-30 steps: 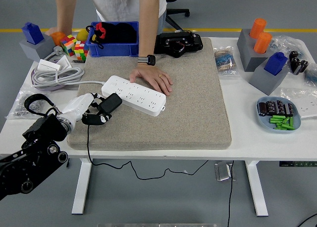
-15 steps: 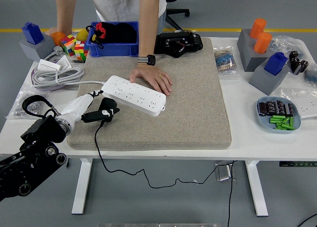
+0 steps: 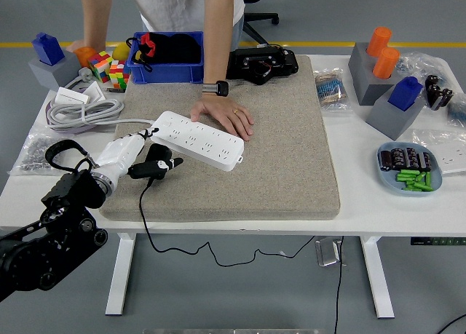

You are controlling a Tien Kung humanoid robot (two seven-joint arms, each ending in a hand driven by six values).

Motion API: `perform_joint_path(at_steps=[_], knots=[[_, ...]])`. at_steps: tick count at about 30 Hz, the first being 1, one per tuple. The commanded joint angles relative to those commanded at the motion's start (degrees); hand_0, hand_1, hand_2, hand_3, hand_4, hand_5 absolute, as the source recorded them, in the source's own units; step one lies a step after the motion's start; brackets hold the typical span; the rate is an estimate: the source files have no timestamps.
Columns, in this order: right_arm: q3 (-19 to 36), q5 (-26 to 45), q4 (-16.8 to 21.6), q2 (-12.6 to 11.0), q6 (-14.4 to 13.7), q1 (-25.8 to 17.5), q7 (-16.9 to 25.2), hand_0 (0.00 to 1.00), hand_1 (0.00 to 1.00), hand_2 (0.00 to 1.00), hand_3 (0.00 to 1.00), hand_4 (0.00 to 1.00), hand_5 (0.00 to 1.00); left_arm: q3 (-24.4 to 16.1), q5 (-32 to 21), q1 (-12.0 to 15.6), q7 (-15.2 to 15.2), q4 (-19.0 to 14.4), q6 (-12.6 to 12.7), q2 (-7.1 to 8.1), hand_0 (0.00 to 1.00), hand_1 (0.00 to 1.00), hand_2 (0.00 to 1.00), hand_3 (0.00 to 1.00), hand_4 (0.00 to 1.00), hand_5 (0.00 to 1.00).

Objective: Press the white button,pick up the black plug,place it near the board,insert it into the board

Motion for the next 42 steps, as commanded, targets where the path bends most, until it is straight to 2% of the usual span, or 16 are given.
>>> perform_joint_path(at_steps=[4, 5, 10, 11, 16, 17, 22, 23, 28, 29, 34, 35, 40, 41, 42], knots=[[0.0, 0.1, 0.0, 0.1, 0.0, -0.1, 0.1, 0.760, 0.634, 0.635, 0.603, 0.646, 0.408, 1.3, 1.1, -0.5, 0.3, 0.8, 0.3, -0.39, 0.818, 0.861, 0.818, 0.907, 0.939, 0.575], [0.1, 0.1, 0.0, 0.1, 0.0, -0.1, 0.1, 0.760, 0.634, 0.634, 0.604, 0.646, 0.409, 1.5, 1.2, -0.6, 0.3, 1.0, 0.4, -0.46, 0.716, 0.715, 0.631, 0.759, 0.901, 0.396], [0.0, 0.1, 0.0, 0.0, -0.2, -0.2, 0.4, 0.760, 0.634, 0.634, 0.604, 0.646, 0.409, 2.2, 2.0, -1.0, 0.6, 2.1, 0.8, -0.70, 0.716, 0.715, 0.631, 0.759, 0.901, 0.396], [0.1, 0.1, 0.0, 0.1, -0.3, -0.1, 0.5, 0.759, 0.633, 0.635, 0.604, 0.646, 0.409, 2.3, 2.1, -1.1, 0.6, 2.2, 0.9, -0.71, 0.555, 0.593, 0.548, 0.635, 0.851, 0.279], [0.3, 0.2, 0.0, 0.1, -0.5, -0.1, 0.7, 0.759, 0.633, 0.635, 0.604, 0.646, 0.409, 2.6, 2.7, -1.5, 0.4, 2.7, 1.6, -0.76, 0.555, 0.593, 0.548, 0.635, 0.851, 0.279], [0.3, 0.2, 0.0, 0.1, -0.5, 0.0, 0.8, 0.759, 0.631, 0.634, 0.604, 0.646, 0.409, 2.6, 2.7, -1.5, 0.3, 2.8, 1.8, -0.76, 0.456, 0.486, 0.494, 0.589, 0.791, 0.198], [0.3, 0.3, 0.0, 0.1, -0.5, 0.0, 0.8, 0.759, 0.631, 0.634, 0.604, 0.646, 0.409, 2.7, 2.8, -1.6, 0.0, 3.0, 2.5, -0.79, 0.456, 0.486, 0.494, 0.589, 0.791, 0.198], [0.3, 0.3, 0.0, 0.1, -0.6, 0.0, 0.9, 0.759, 0.631, 0.634, 0.604, 0.645, 0.408, 2.8, 2.8, -1.7, 0.0, 3.0, 2.5, -0.79, 0.359, 0.393, 0.448, 0.572, 0.763, 0.151], [0.3, 0.4, 0.0, 0.2, -0.7, 0.0, 1.1, 0.759, 0.631, 0.634, 0.604, 0.645, 0.408, 3.0, 2.8, -1.6, -0.8, 3.2, 3.5, -0.66, 0.359, 0.393, 0.448, 0.572, 0.763, 0.151], [0.3, 0.4, 0.0, 0.2, -0.8, 0.0, 1.2, 0.759, 0.631, 0.634, 0.601, 0.645, 0.411, 3.0, 2.6, -1.7, -1.1, 3.2, 3.9, -0.68, 0.304, 0.350, 0.419, 0.568, 0.659, 0.022], [0.2, 0.5, 0.0, 0.1, -0.9, -0.1, 1.4, 0.759, 0.631, 0.634, 0.601, 0.645, 0.411, 3.1, 1.9, -1.7, -2.9, 3.6, 5.7, -0.78, 0.304, 0.350, 0.419, 0.568, 0.659, 0.022], [0.2, 0.5, 0.0, 0.1, -0.9, 0.0, 1.4, 0.759, 0.630, 0.633, 0.601, 0.645, 0.411, 3.0, 1.8, -1.7, -3.2, 3.7, 5.9, -0.79, 0.281, 0.324, 0.379, 0.548, 0.620, 0.002], [0.3, 0.6, 0.0, 0.2, -1.0, 0.1, 1.6, 0.759, 0.630, 0.633, 0.601, 0.645, 0.411, 3.1, 1.2, -1.9, -4.3, 4.0, 6.5, -0.77, 0.281, 0.324, 0.379, 0.548, 0.620, 0.002], [0.3, 0.6, 0.0, 0.2, -1.0, 0.1, 1.6, 0.759, 0.630, 0.632, 0.601, 0.643, 0.411, 3.2, 1.0, -1.9, -4.5, 4.1, 6.6, -0.76, 0.296, 0.301, 0.335, 0.502, 0.553, 0.002], [0.3, 0.7, 0.0, 0.2, -1.0, 0.1, 1.6, 0.759, 0.630, 0.632, 0.601, 0.643, 0.411, 3.2, 0.9, -1.9, -4.6, 4.1, 6.6, -0.75, 0.296, 0.301, 0.335, 0.502, 0.553, 0.002]])
